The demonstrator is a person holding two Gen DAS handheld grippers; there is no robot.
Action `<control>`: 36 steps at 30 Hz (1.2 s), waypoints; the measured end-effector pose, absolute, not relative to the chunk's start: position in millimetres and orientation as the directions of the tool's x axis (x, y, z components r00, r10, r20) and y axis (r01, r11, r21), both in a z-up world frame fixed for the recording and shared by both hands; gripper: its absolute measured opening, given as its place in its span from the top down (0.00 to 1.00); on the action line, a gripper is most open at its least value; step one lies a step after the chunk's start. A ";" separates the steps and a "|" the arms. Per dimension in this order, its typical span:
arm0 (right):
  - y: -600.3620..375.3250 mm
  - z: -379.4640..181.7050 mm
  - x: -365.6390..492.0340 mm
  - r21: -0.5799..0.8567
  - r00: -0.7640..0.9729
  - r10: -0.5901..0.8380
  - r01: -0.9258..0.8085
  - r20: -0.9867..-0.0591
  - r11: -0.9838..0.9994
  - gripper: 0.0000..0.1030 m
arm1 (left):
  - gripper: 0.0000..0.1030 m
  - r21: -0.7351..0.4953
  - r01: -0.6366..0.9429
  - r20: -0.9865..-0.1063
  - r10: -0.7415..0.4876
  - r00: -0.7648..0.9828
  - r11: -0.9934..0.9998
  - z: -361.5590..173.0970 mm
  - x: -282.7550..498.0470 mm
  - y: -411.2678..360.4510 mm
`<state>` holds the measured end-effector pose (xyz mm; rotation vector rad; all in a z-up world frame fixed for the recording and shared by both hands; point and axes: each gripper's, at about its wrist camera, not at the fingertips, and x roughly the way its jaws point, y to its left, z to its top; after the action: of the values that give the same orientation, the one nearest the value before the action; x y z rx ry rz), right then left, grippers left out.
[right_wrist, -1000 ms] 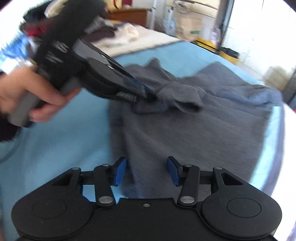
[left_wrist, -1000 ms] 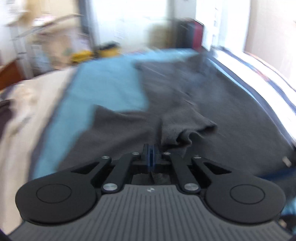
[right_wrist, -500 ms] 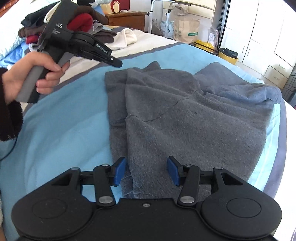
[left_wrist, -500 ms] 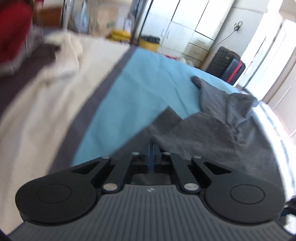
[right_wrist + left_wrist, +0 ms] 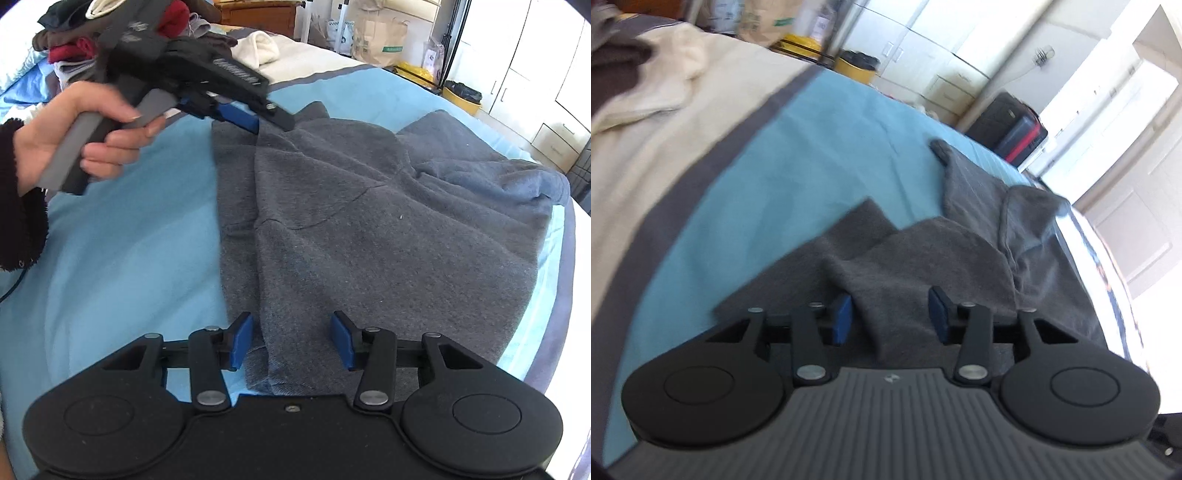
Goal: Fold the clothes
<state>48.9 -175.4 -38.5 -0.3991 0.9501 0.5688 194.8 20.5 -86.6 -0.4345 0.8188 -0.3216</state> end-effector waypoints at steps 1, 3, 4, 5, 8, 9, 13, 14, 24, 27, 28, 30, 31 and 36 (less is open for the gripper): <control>-174.7 -38.6 49.3 -0.085 0.461 0.269 -0.615 -0.846 0.784 0.50 | 0.98 -0.476 0.127 -0.632 -0.439 0.638 0.870 -87.0 196.7 14.6; -173.8 -37.6 49.8 -0.097 0.470 0.260 -0.609 -0.843 0.787 0.50 | 0.98 -0.429 0.145 -0.609 -0.404 0.683 0.891 -83.0 189.1 7.7; -173.5 -36.8 50.4 -0.098 0.472 0.258 -0.606 -0.843 0.789 0.50 | 0.98 -0.412 0.161 -0.562 -0.389 0.729 0.897 -77.6 180.6 8.4; -173.7 -36.0 50.6 -0.099 0.474 0.255 -0.603 -0.843 0.791 0.49 | 0.98 -0.373 0.177 -0.522 -0.364 0.771 0.911 -69.0 171.6 8.7; -175.8 -33.9 49.3 -0.114 0.488 0.241 -0.591 -0.839 0.799 0.45 | 0.98 -0.235 0.166 -0.443 -0.257 0.859 0.958 -43.6 150.5 7.1; -177.5 -33.5 48.6 -0.116 0.493 0.238 -0.584 -0.837 0.804 0.45 | 0.98 -0.219 0.146 -0.443 -0.231 0.866 0.965 -38.0 147.4 7.7; -184.4 -33.9 47.3 -0.113 0.491 0.221 -0.563 -0.842 0.819 0.43 | 0.98 -0.177 0.104 -0.517 -0.182 0.836 0.979 -40.8 140.7 11.5; -184.6 -33.9 45.5 -0.127 0.493 0.214 -0.569 -0.843 0.813 0.42 | 0.98 -0.176 0.095 -0.538 -0.176 0.824 0.980 -47.6 140.2 14.3; -199.2 -29.7 21.4 -0.162 0.560 0.185 -0.511 -0.807 0.844 0.38 | 0.98 -0.330 -0.006 -0.618 -0.211 0.757 0.944 -78.1 153.2 45.6; -219.1 -30.7 12.0 -0.034 0.528 0.254 -0.476 -0.811 0.879 0.38 | 0.98 -0.283 -0.045 -0.614 -0.145 0.776 0.958 -72.2 152.6 50.6; -225.6 -31.7 10.1 0.034 0.486 0.298 -0.481 -0.822 0.876 0.38 | 0.98 -0.273 -0.058 -0.615 -0.128 0.778 0.960 -71.2 153.1 53.1; -234.0 -35.0 6.0 0.102 0.428 0.343 -0.493 -0.836 0.864 0.38 | 0.98 -0.295 -0.058 -0.665 -0.161 0.729 0.954 -81.6 158.4 54.8; -235.5 -35.5 2.9 0.096 0.424 0.337 -0.496 -0.840 0.863 0.38 | 0.98 -0.286 -0.063 -0.693 -0.161 0.703 0.956 -87.7 159.7 52.9; -242.4 -34.9 2.4 0.096 0.342 0.312 -0.523 -0.886 0.847 0.37 | 0.98 -0.235 -0.060 -0.705 -0.128 0.697 0.970 -86.8 154.2 43.8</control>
<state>2.4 -242.4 -34.9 -0.2202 1.0947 0.5487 154.2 43.8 -86.8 -0.2485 0.8006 -0.0382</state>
